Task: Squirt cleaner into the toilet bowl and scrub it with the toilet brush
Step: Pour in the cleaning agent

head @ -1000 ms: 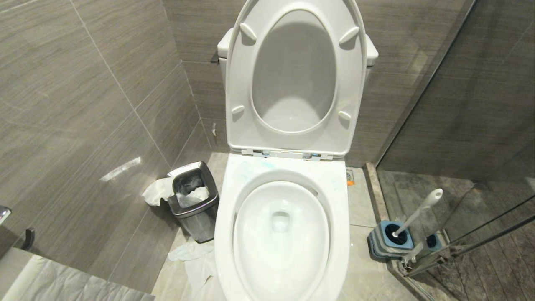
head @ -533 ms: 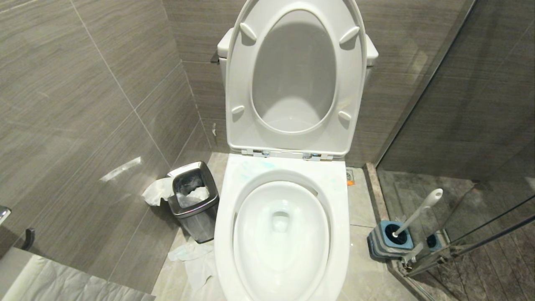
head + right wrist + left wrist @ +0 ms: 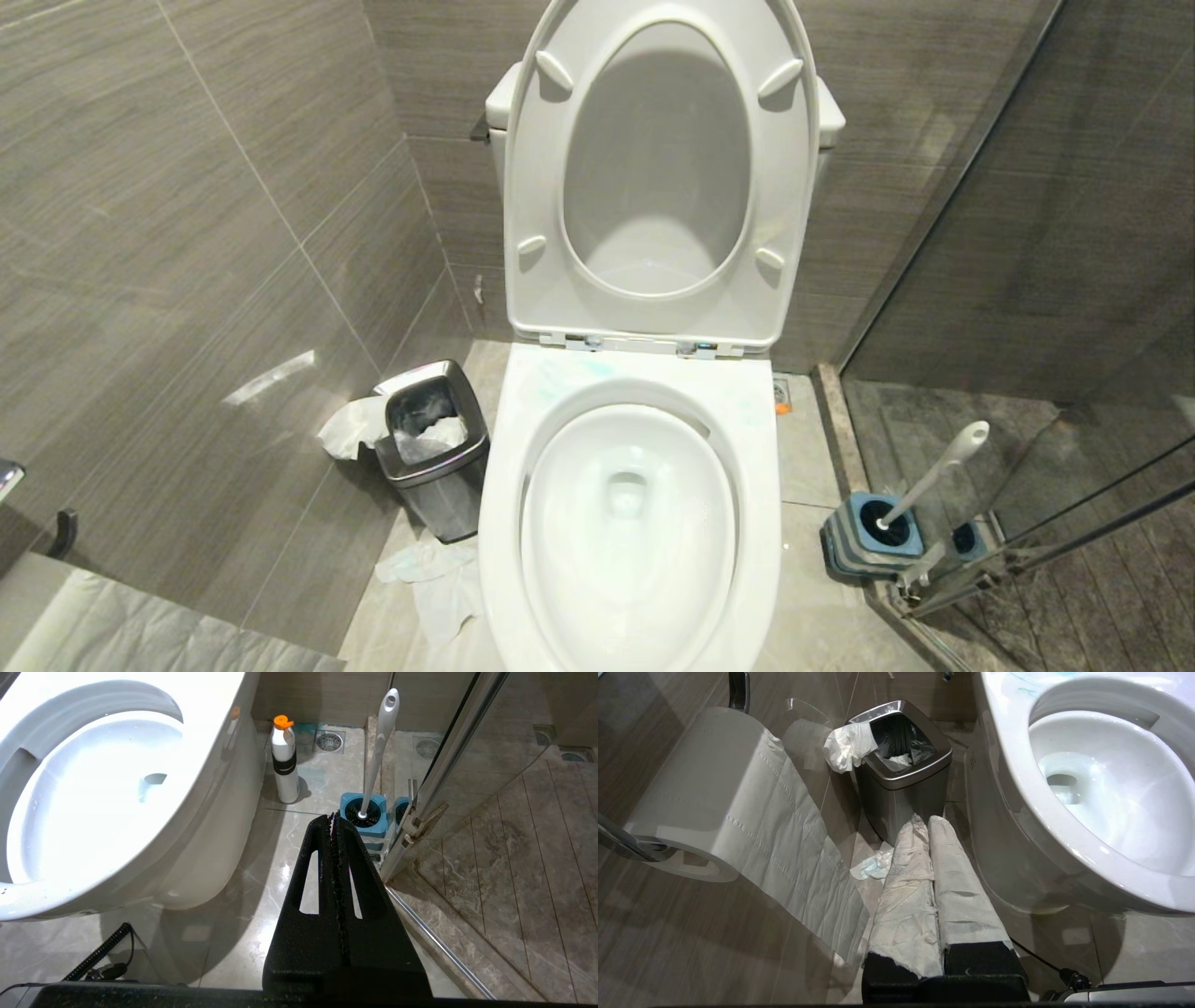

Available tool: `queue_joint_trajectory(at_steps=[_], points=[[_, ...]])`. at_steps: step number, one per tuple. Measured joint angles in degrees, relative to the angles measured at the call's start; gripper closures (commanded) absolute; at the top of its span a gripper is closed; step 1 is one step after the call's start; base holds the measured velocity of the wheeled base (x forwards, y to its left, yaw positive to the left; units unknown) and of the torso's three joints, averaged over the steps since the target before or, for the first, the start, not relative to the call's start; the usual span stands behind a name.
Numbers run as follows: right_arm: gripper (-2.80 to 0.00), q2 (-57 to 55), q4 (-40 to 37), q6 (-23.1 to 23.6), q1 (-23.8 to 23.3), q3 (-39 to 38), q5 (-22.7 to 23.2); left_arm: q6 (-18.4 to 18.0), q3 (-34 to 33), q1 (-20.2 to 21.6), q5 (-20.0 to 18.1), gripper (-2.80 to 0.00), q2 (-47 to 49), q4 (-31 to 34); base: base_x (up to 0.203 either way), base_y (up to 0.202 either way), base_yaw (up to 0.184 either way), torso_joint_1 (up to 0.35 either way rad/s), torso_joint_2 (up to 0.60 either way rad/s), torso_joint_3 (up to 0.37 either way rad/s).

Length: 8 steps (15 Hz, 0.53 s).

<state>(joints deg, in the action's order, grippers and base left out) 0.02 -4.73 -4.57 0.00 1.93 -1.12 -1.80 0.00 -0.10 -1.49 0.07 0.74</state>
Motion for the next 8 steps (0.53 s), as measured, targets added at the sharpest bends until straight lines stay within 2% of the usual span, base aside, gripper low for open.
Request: queue_joint_trajectory(at_steps=[8], points=[[0.00,0.00,0.00,0.04,0.00,0.00,0.02,1.55,0.00,0.00,1.30,0.00,0.02,-0.30,0.000,0.000,0.000,0.000,0.00,0.000]])
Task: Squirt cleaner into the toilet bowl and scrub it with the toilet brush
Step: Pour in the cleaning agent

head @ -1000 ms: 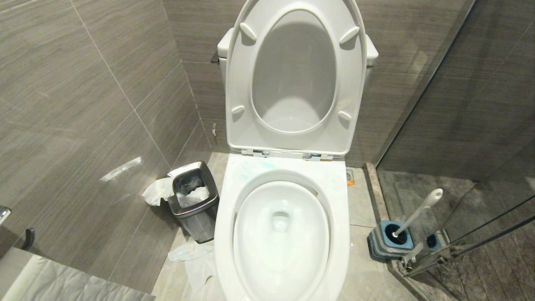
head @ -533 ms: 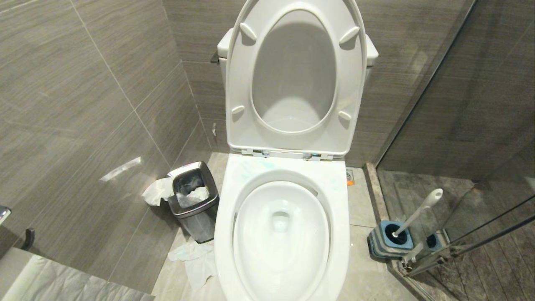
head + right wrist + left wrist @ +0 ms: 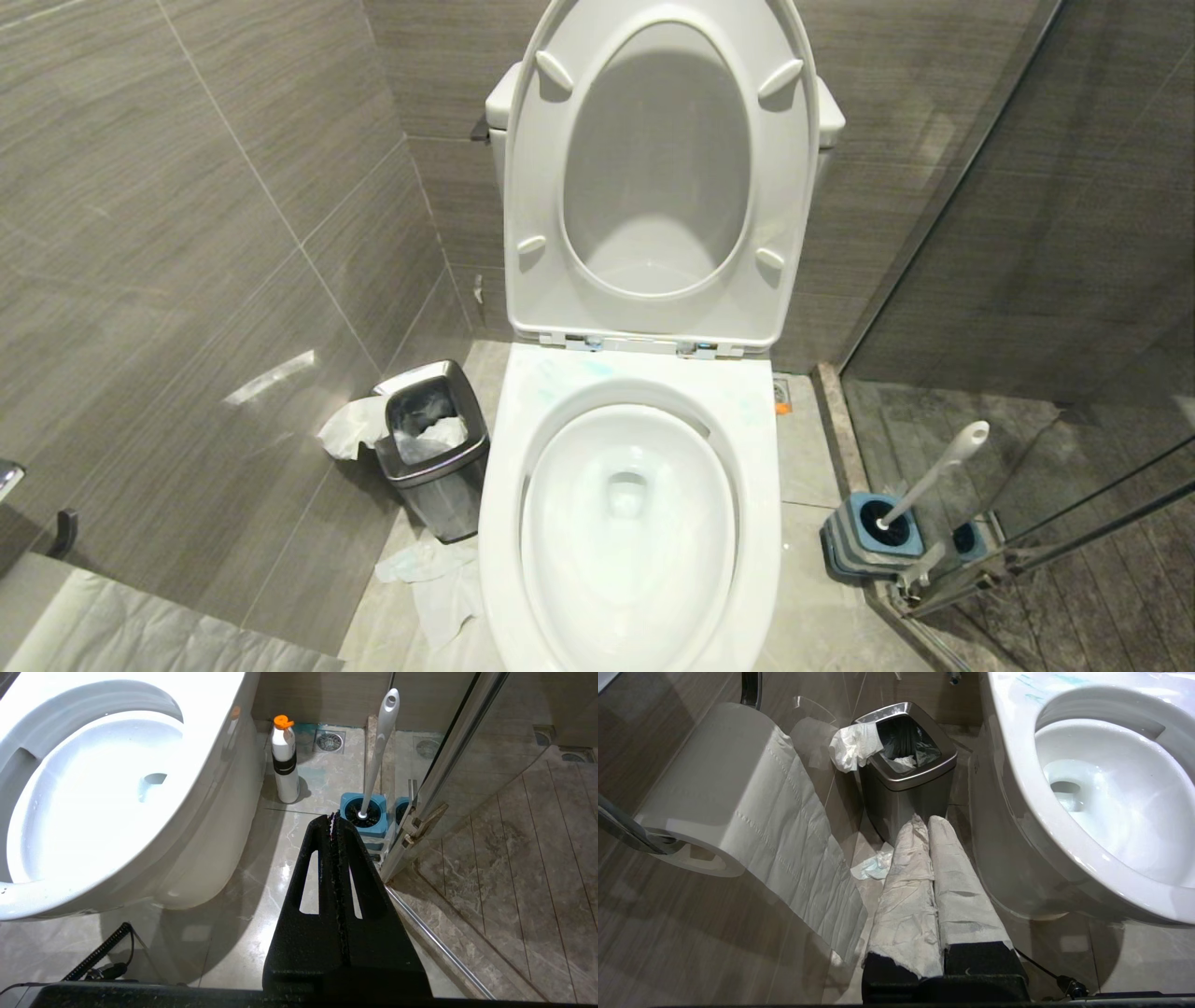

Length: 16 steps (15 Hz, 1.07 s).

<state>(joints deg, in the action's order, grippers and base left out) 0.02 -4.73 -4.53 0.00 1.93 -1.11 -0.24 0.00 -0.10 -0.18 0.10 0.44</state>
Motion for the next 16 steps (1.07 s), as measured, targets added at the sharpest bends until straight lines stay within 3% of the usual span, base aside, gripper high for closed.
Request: queue_joint_trajectory(at_steps=[6,16], points=[[0.00,0.00,0.01,0.00,0.00,0.07,-0.03,-0.24,0.00,0.00,-0.04,0.00,0.00,0.00,0.000,0.000,0.000,0.002,0.00,-0.032],[0.00,0.00,0.00,0.05,0.00,0.07,-0.05,-0.24,0.00,0.00,0.00,0.00,0.00,0.00,0.000,0.000,0.000,0.001,0.00,-0.190]])
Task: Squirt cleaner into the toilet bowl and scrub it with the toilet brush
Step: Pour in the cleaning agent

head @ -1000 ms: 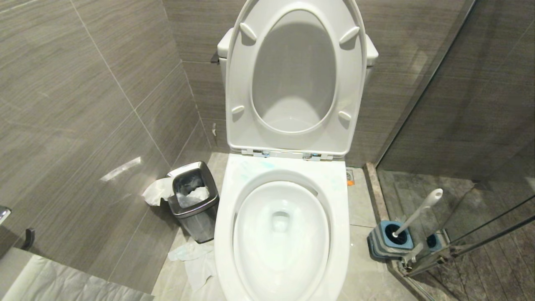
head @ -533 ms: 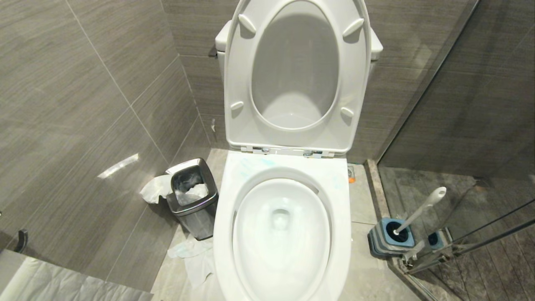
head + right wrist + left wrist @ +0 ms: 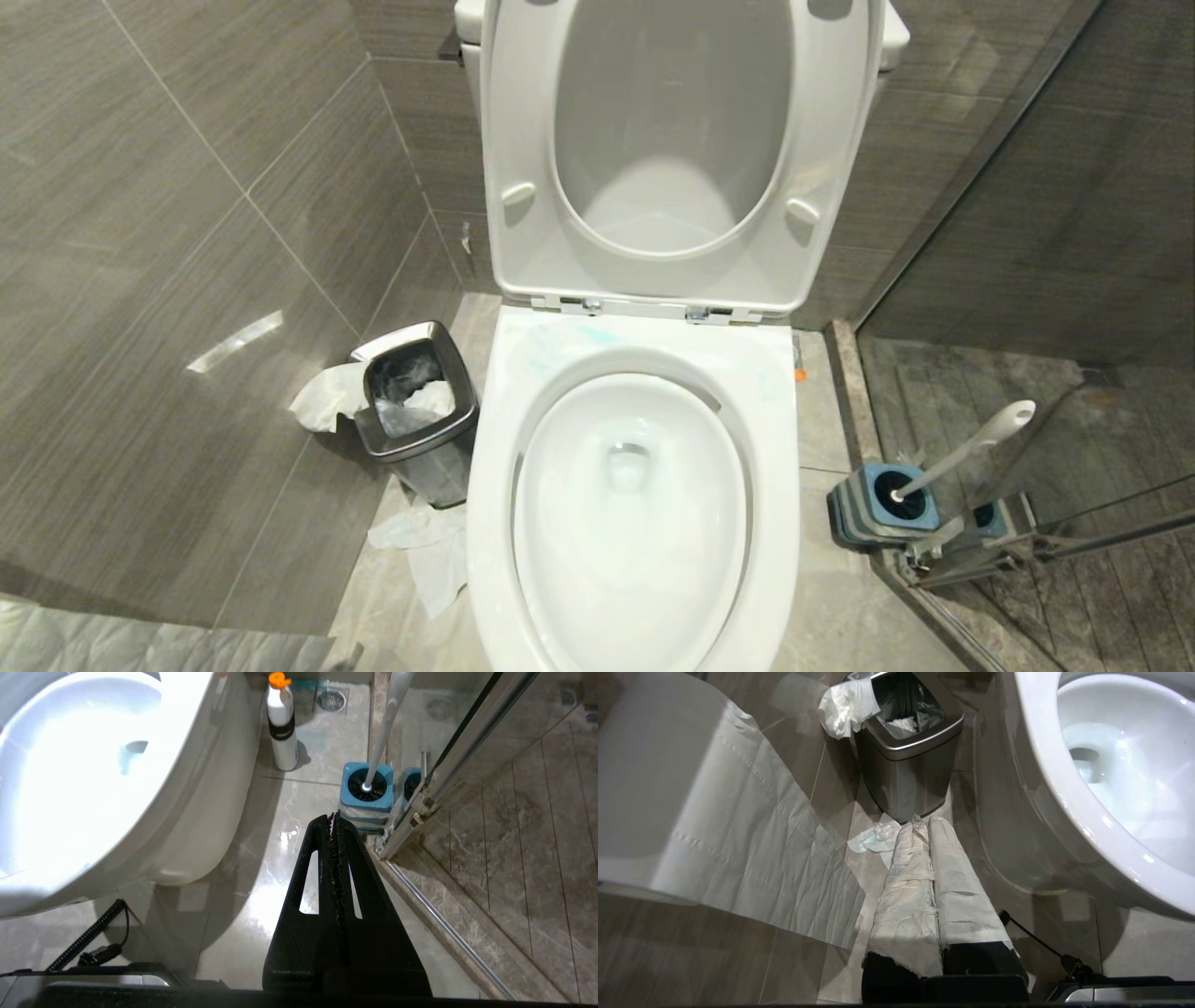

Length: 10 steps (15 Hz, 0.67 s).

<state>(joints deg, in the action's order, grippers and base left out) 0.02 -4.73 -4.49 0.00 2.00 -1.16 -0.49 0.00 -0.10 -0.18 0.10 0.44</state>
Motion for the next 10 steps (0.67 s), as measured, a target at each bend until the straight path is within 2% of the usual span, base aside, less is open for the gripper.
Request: queue_joint_trajectory(at_steps=[10], points=[[0.00,0.00,0.02,0.05,0.00,0.01,-0.05,0.05,0.00,0.00,0.02,0.00,0.00,0.00,0.000,0.000,0.000,0.007,0.00,-0.197]])
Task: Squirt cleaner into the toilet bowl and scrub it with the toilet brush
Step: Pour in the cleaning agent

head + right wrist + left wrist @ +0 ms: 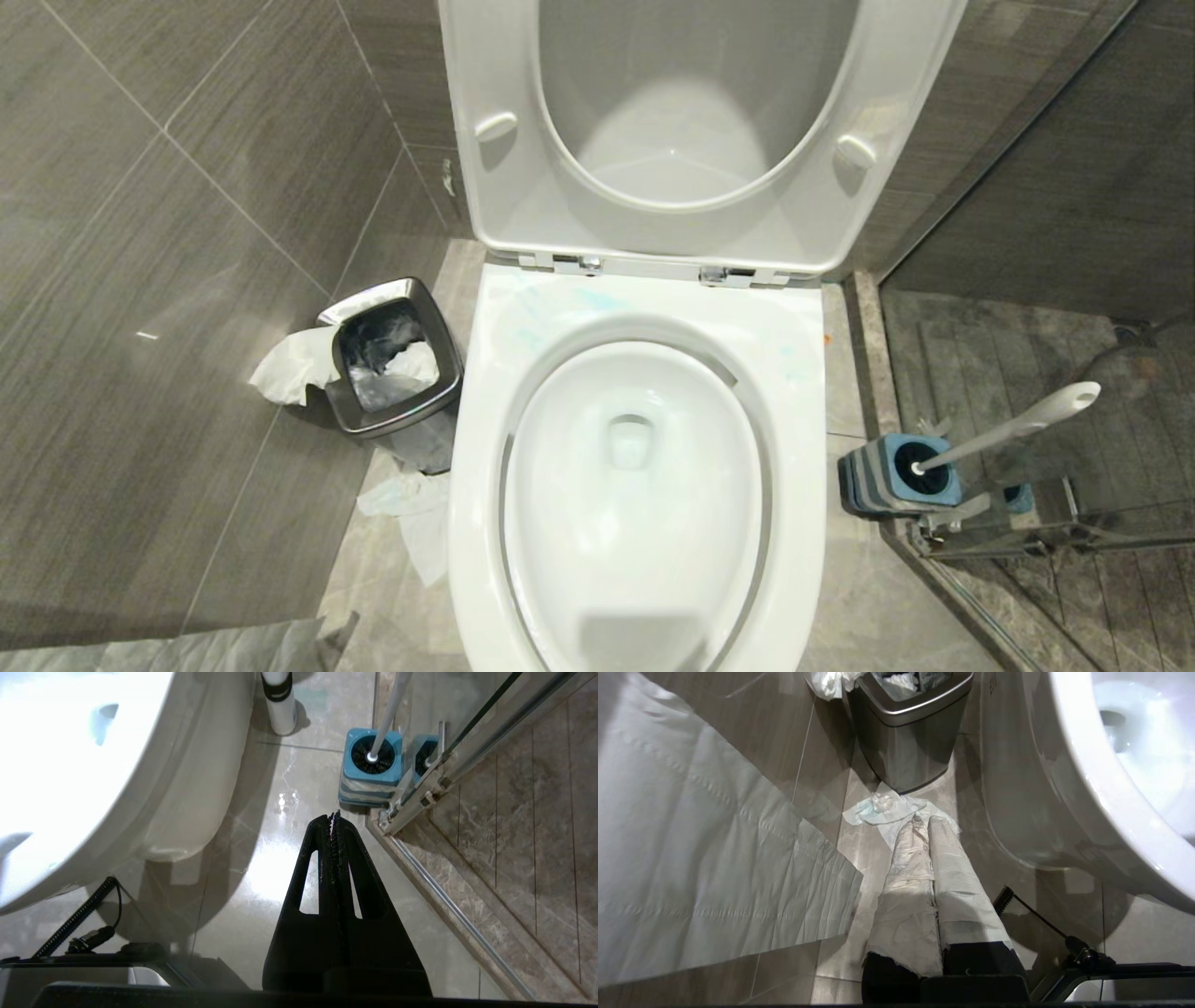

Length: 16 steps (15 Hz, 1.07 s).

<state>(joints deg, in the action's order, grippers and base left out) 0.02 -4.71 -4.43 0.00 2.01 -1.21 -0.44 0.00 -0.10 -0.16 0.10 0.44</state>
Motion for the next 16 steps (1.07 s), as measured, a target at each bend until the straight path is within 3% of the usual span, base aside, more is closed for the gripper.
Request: queue_joint_trajectory(at_steps=[16], points=[[0.00,0.00,0.01,-0.04,0.00,0.00,0.00,0.00,0.00,0.00,-0.02,0.00,0.00,-0.02,0.000,0.000,0.000,0.004,0.00,-0.198]])
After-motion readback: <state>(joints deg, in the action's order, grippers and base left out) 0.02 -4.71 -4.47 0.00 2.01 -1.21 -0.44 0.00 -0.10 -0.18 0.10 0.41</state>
